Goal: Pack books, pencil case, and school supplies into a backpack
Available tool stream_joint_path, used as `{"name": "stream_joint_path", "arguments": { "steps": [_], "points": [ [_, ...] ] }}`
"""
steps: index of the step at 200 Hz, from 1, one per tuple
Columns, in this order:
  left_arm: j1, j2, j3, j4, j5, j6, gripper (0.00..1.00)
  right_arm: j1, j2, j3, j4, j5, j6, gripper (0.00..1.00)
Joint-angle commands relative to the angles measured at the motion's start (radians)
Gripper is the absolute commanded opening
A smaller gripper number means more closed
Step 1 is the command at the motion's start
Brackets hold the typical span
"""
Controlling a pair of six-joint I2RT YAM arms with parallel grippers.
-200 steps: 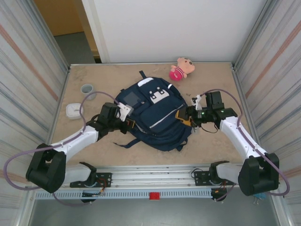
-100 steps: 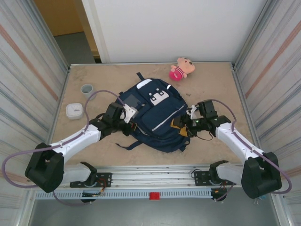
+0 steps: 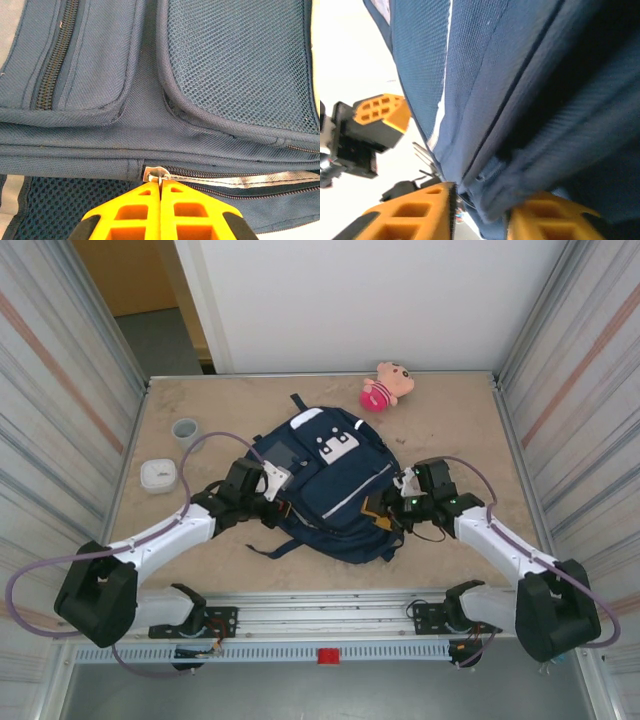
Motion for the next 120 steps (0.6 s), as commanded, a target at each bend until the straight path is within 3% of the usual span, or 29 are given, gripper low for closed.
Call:
{"name": "stream_joint_path", "arguments": {
  "steps": [1,23,83,120],
  "points": [
    [-0.029,-0.019,0.006,0.017,0.028,-0.035,0.00,0.010,0.010,-0.036,0.214,-0.041,0.120,0.19],
    [-0.070,-0.033,-0.023,0.025,0.045,-0.065,0.00,0.032,0.003,-0.050,0.343,-0.021,0.198,0.11],
    [-0.190,-0.014,-0.019,0.068,0.039,-0.132,0.00,0.073,0.023,-0.033,0.466,0.021,0.293,0.08],
    [-0.245,-0.033,-0.015,0.222,0.067,-0.223,0.00,0.094,0.047,-0.003,0.488,0.028,0.304,0.07]
  ]
}}
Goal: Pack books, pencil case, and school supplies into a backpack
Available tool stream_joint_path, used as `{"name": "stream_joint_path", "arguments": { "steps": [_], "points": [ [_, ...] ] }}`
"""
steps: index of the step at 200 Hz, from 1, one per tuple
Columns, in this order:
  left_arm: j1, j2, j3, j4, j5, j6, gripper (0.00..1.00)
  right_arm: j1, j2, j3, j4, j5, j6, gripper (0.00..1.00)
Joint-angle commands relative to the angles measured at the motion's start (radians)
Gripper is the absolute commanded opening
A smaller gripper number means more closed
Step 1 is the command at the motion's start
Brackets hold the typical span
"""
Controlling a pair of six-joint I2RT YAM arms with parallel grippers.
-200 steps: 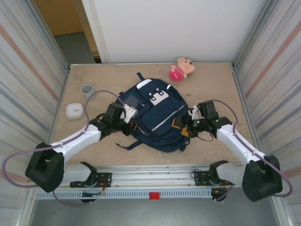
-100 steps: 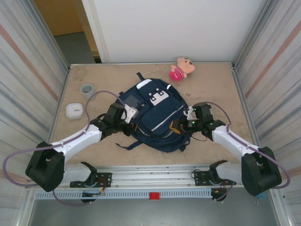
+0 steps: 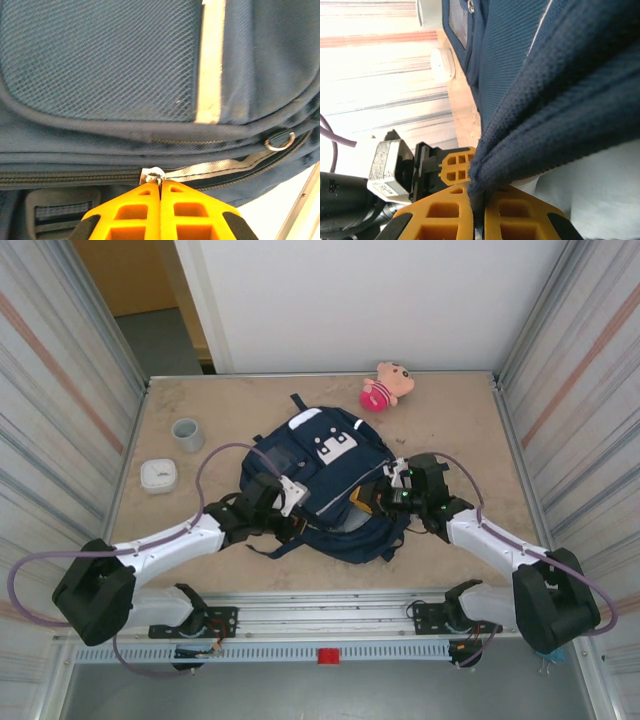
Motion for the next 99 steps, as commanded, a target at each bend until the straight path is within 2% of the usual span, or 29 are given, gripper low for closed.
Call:
{"name": "stream_joint_path", "arguments": {
  "steps": [1,48,80,99],
  "points": [
    [-0.048,-0.032,0.018,0.160,0.082,-0.076,0.00,0.025,0.026,0.042,0.101,0.018,0.038,0.07],
    [-0.102,-0.053,0.043,0.205,0.099,-0.089,0.00,0.005,0.012,0.055,0.113,0.005,0.048,0.06],
    [-0.103,-0.115,0.019,0.071,-0.059,-0.081,0.00,-0.076,-0.068,0.074,0.007,-0.034,0.004,0.06],
    [-0.103,-0.138,0.001,0.035,-0.090,-0.071,0.00,-0.071,-0.091,0.079,0.013,-0.038,0.026,0.06]
  ]
}}
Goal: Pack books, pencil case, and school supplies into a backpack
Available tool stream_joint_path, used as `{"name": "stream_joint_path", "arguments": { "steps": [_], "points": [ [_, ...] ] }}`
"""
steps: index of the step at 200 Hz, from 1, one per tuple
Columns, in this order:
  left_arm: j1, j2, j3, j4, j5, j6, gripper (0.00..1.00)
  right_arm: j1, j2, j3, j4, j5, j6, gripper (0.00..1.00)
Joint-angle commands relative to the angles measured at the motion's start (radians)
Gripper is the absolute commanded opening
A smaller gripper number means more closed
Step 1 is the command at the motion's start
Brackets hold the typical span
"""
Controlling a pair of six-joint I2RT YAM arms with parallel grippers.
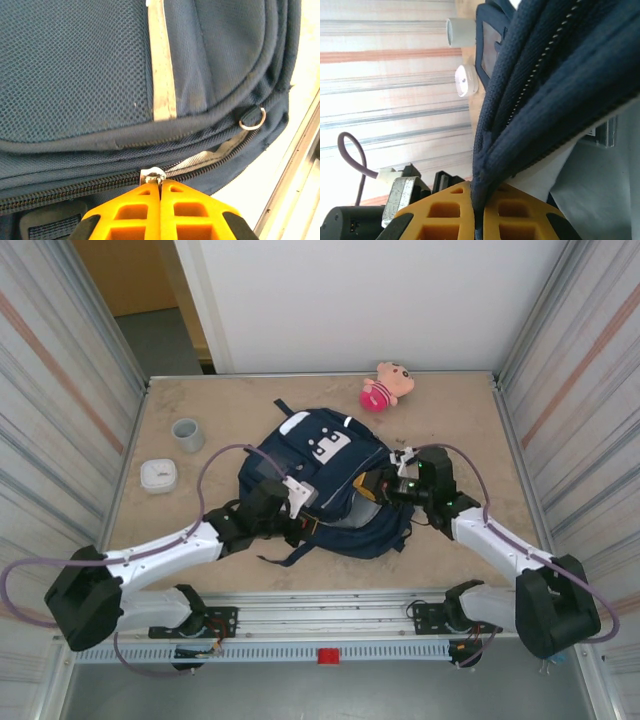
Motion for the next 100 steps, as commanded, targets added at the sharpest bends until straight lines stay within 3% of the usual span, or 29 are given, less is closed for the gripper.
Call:
{"name": "stream_joint_path", "arguments": {
  "steps": [1,49,100],
  "points": [
    [-0.016,-0.061,0.000,-0.010,-0.027,0.006,0.00,-0.002,-0.044,0.047,-0.003,-0.011,0.004,0.06],
    [-0.059,-0.005,0.018,0.132,0.030,-0.025,0.00,0.095,-0.012,0.083,0.071,0.033,0.043,0.06],
    [-0.124,0.061,0.052,0.333,0.102,-0.072,0.00,0.095,0.051,0.077,0.036,0.043,-0.011,0.05]
  ]
}}
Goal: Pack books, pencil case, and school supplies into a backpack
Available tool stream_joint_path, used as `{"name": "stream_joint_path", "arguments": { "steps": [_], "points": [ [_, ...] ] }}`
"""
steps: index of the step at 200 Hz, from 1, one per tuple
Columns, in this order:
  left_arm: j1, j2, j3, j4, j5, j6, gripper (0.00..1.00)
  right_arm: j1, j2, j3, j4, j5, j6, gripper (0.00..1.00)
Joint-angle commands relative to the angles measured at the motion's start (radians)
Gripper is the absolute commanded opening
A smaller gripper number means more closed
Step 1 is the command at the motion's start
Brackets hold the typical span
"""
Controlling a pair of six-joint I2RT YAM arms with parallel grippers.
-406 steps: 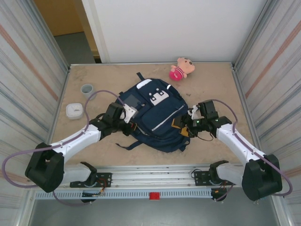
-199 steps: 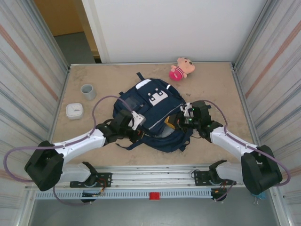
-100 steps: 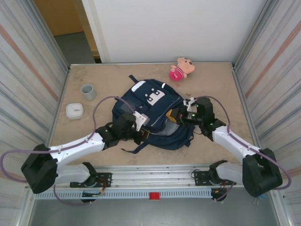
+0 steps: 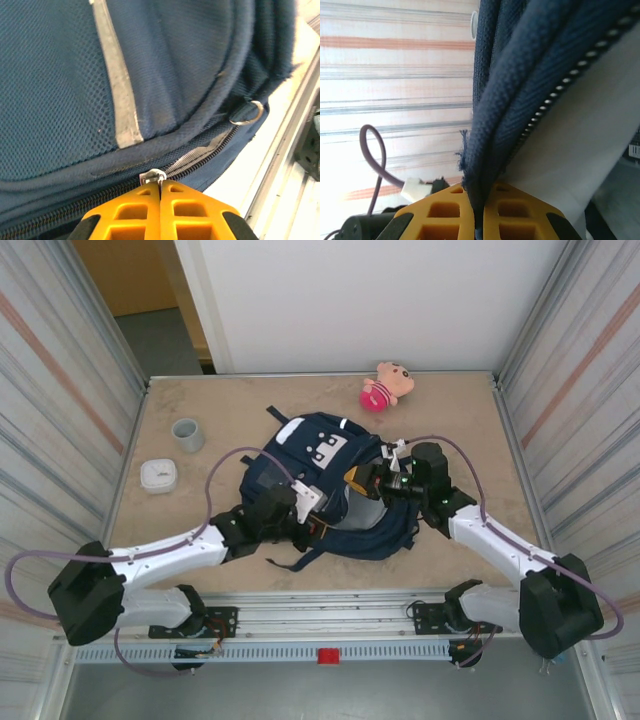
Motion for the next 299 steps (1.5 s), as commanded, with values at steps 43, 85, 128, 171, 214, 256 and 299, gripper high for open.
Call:
{"name": "stream_joint_path", "arguments": {
  "steps": [43,85,128,171,214,256,299],
  "points": [
    [-0.049,-0.055,0.088,-0.018,-0.071,0.179,0.48,-0.065,0.031,0.108,-0.326,-0.109,-0.315,0.06],
    [-0.047,-0.130,0.121,-0.303,-0.200,0.731,0.66,-0.186,0.077,0.168,-0.575,-0.285,-0.594,0.07],
    [0.061,-0.022,0.087,-0.293,-0.196,1.012,0.73,-0.222,0.169,0.233,-0.680,-0.369,-0.732,0.06],
    [0.173,0.042,0.044,-0.093,-0.140,1.073,0.75,-0.269,0.211,0.282,-0.745,-0.394,-0.790,0.06],
    [0.202,0.157,0.059,-0.077,-0.126,1.126,0.68,-0.297,0.266,0.335,-0.807,-0.423,-0.849,0.07],
    [0.176,0.106,0.047,-0.105,-0.047,1.049,0.15,-0.342,0.304,0.373,-0.825,-0.397,-0.879,0.07],
    [0.142,0.026,0.069,-0.166,-0.022,0.767,0.00,-0.347,0.197,0.397,-0.895,-0.124,-0.869,0.48]
  ]
}}
